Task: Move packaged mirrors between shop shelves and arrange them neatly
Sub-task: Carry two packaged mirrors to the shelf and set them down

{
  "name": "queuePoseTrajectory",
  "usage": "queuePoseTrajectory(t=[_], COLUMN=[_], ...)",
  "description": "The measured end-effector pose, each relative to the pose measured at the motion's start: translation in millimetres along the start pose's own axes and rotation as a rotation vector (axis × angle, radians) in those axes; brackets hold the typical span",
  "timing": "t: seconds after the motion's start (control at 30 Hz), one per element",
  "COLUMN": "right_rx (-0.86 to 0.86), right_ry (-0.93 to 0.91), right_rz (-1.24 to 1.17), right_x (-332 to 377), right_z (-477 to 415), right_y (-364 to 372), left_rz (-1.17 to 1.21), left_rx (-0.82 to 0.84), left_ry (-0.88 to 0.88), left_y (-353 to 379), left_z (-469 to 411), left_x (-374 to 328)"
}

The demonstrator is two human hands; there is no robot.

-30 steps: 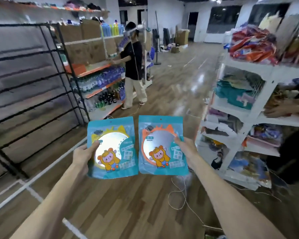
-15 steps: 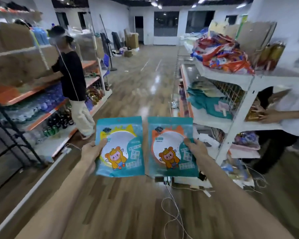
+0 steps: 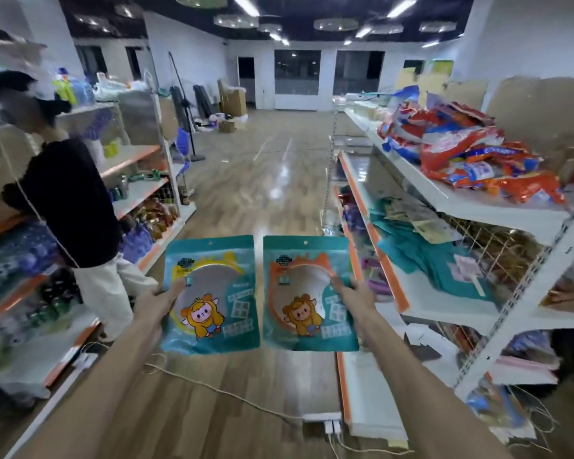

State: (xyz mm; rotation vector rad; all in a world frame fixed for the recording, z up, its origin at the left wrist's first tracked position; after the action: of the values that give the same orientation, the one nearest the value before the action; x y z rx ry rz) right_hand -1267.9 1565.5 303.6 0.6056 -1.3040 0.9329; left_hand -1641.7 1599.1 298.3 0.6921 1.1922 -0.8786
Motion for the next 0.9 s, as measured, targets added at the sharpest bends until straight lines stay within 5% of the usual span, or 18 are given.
queuePoseTrajectory(t=[0.9], right_rx=[-0.259], right_ry=[-0.028], right_rz=[0.062], right_x=[127], right_z=[-460], right_y=[257], left_rz=[-0.089], left_rx=[0.206], left_ry=[0.009], left_y=[352], left_z=[-500], left_x=[-114])
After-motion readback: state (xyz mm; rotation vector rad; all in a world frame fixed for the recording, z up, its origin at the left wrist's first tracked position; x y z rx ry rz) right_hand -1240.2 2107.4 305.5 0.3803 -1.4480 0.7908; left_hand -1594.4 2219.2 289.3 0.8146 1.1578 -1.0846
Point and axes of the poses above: each hand's wrist, its own z-axis away from the middle knuckle, its own y-axis out of the palm, x = y × z, the point moved 2 cm from there along -z, towards the middle knuckle, and after that the axes turned 12 degrees about -x, right-handed, at the moved point
